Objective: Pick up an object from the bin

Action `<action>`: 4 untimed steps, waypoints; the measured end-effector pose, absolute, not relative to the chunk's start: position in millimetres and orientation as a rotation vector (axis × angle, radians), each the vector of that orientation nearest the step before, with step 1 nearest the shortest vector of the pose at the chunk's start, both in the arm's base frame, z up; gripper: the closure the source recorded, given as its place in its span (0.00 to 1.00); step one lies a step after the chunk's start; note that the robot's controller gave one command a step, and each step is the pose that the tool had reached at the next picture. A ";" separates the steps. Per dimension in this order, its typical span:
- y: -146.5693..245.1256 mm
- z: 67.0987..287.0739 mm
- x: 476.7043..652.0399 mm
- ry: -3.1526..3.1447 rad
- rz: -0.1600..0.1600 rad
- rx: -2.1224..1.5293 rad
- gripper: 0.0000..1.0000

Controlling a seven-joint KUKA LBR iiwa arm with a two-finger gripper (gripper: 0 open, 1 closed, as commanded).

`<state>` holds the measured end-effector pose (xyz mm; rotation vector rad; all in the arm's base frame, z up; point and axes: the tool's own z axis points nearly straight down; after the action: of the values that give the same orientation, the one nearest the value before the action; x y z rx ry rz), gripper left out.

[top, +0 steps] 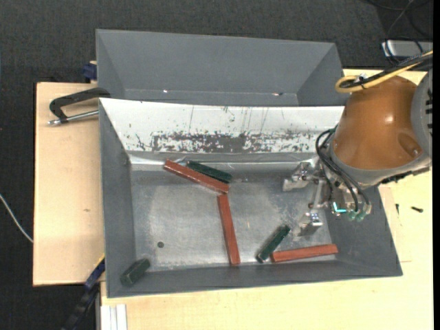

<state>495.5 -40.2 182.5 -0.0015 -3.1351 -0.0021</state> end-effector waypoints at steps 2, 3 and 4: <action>-41.0 141.5 498.0 -3.146 0.000 0.108 0.00; -50.1 75.3 515.5 -3.125 0.000 0.229 1.00; -49.0 72.9 518.2 -3.144 0.000 0.229 0.00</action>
Offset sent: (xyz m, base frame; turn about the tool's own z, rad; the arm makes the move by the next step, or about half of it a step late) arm -0.0007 -0.0026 -0.1037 -0.1568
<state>518.2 -49.0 72.9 0.2287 -3.1437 -0.0001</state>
